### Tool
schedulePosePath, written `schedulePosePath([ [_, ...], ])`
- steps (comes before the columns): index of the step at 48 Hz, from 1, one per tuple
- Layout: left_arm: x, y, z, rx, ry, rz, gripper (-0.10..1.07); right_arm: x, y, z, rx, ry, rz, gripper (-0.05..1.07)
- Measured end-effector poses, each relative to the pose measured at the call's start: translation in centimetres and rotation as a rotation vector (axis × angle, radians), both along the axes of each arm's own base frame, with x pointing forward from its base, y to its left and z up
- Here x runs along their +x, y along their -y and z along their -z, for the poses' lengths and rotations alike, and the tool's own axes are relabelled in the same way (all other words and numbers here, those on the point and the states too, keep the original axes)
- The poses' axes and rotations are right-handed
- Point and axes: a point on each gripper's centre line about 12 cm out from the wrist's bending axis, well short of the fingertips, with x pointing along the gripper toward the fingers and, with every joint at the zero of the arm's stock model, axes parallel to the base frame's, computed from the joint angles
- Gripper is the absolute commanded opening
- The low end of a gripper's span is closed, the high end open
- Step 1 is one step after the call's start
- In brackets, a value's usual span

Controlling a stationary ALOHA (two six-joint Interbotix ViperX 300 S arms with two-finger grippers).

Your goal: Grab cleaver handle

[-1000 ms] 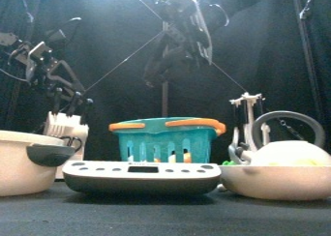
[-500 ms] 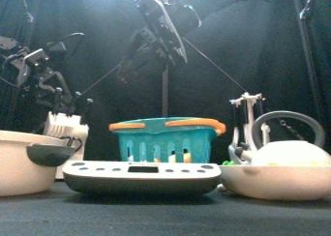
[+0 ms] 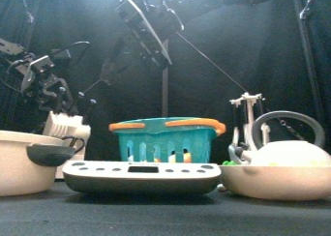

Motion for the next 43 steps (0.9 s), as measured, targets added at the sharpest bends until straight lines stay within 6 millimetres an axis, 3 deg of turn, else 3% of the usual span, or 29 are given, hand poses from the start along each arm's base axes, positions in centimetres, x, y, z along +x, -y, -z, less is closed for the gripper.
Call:
schedulePosePath([
  [8,0.0,0.0,0.0,-0.001,-0.001,-0.003,0.81,3.3,0.3,-0.2,-0.063,0.032,0.019,0.65],
  [20,0.0,0.0,0.0,-0.001,-0.001,-0.003,0.81,6.3,1.6,0.6,-0.101,0.019,0.160,0.65],
  [31,0.0,-0.1,0.0,0.000,0.000,-0.005,0.81,6.9,1.8,0.6,-0.097,0.020,0.197,0.67],
  [43,0.0,0.0,0.0,-0.003,-0.004,-0.002,0.81,7.4,1.6,1.2,-0.078,0.020,0.194,0.80],
])
